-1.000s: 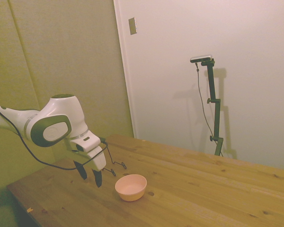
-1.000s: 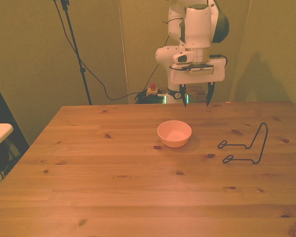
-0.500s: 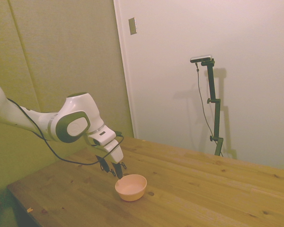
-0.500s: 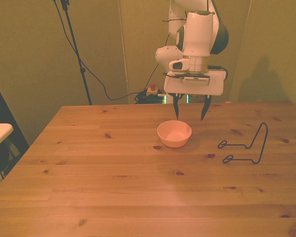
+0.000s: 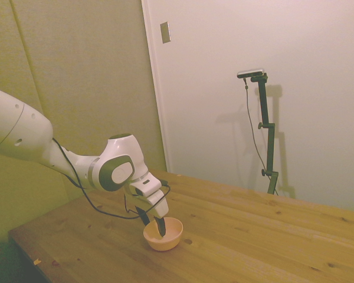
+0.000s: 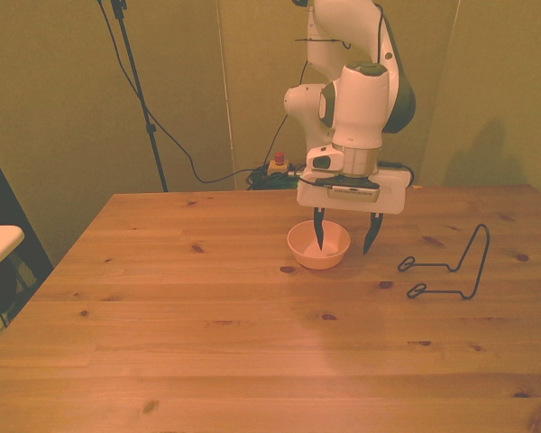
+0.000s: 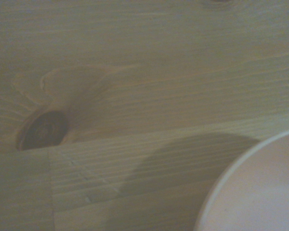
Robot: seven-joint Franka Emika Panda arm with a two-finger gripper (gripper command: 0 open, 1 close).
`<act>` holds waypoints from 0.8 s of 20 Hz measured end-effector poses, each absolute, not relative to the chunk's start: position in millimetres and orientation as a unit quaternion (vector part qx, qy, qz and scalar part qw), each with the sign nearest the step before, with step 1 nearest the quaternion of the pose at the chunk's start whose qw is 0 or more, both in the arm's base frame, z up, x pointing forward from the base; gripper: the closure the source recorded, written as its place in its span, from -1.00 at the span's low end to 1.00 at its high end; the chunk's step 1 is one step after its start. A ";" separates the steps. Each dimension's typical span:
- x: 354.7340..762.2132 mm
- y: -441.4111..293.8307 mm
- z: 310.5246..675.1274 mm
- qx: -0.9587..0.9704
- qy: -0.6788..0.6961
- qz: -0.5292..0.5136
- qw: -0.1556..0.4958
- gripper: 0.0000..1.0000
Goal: Load the bowl
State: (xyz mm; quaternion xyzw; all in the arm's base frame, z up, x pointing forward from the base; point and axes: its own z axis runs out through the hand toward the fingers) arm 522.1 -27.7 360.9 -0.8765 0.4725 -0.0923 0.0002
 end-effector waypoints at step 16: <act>526.1 -26.1 352.6 -0.873 0.480 -0.085 0.001 1.00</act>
